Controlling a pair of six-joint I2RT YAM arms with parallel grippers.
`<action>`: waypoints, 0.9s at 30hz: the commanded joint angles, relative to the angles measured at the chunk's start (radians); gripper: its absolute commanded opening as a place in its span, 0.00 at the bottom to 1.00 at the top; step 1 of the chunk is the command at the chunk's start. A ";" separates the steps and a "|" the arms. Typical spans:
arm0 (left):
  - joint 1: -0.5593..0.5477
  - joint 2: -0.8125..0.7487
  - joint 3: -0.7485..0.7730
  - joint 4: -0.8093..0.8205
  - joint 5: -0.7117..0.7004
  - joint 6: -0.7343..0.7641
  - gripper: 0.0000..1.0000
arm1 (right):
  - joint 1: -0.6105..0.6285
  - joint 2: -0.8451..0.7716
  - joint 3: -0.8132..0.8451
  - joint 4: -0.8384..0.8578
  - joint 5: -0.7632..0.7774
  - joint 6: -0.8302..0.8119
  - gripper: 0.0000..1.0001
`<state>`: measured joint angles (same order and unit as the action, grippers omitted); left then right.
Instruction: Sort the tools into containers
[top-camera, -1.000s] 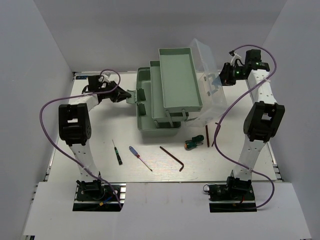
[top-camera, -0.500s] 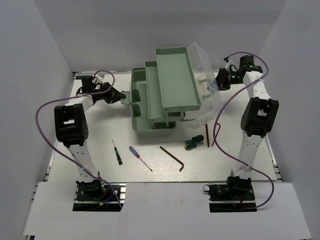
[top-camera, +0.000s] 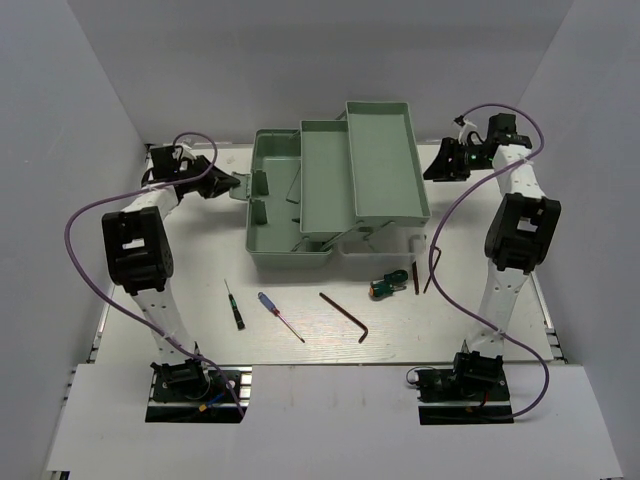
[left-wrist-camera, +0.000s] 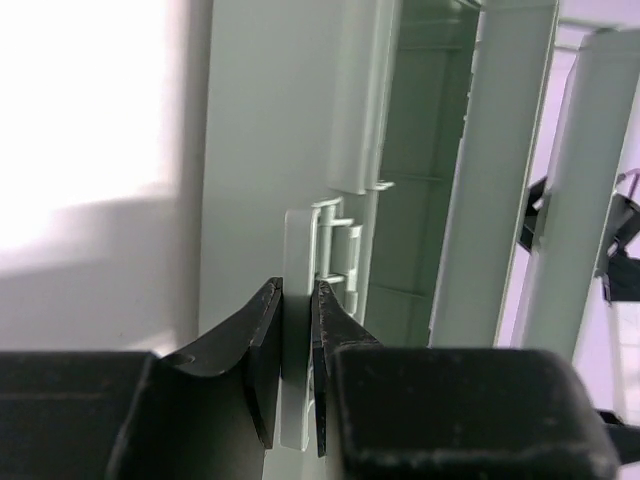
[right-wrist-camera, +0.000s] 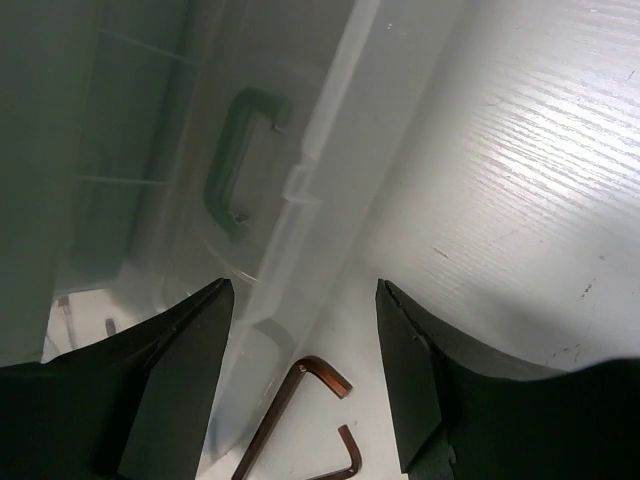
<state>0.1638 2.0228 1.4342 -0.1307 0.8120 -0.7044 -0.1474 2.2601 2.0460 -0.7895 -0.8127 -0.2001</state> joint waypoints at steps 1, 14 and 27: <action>0.005 -0.007 0.058 0.020 -0.008 -0.018 0.00 | 0.000 -0.025 0.037 -0.004 0.016 -0.044 0.65; 0.005 -0.007 0.080 0.040 0.010 -0.046 0.26 | -0.054 -0.384 -0.378 0.065 0.300 -0.156 0.62; 0.005 -0.059 0.091 0.139 0.047 -0.116 0.77 | -0.038 -0.602 -0.740 -0.028 0.365 -0.164 0.58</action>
<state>0.1638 2.0388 1.4937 -0.0147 0.8352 -0.8261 -0.2039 1.7084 1.3731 -0.7982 -0.4828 -0.3748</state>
